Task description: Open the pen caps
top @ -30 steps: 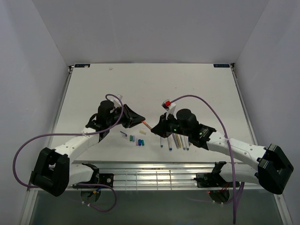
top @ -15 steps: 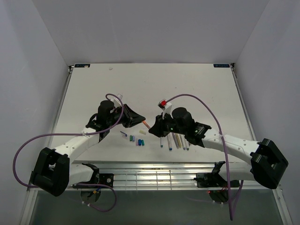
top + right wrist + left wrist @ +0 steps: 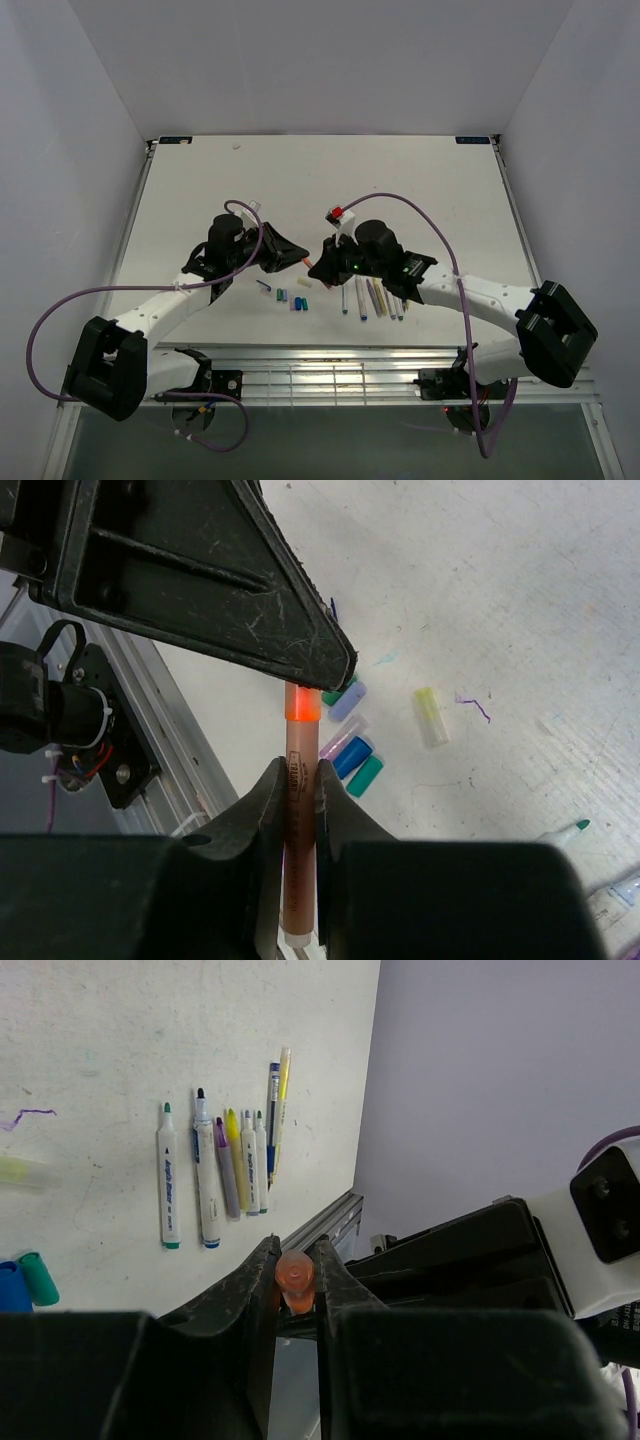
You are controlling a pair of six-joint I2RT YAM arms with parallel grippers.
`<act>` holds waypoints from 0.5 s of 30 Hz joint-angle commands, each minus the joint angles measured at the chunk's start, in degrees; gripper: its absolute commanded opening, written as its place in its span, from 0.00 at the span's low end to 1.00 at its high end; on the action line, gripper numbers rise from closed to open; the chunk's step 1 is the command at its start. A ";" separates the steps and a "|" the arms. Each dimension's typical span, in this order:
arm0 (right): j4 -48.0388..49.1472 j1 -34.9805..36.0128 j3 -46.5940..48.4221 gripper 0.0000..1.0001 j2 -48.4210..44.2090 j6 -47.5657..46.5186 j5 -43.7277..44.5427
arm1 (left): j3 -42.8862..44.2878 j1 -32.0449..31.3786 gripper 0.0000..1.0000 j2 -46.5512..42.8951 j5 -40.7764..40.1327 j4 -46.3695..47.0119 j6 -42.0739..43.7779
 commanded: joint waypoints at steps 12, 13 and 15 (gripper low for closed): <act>-8.43 6.41 -1.35 0.08 -3.42 -4.35 18.49 | 12.03 0.17 0.00 1.79 -12.69 -17.85 5.02; -9.48 7.02 -1.44 0.08 -3.95 -4.87 20.60 | 13.69 0.52 0.00 2.41 -13.04 -19.25 4.85; -12.63 8.96 -2.05 0.08 -4.39 -6.37 27.46 | 15.37 1.74 0.00 4.17 -12.17 -19.88 4.49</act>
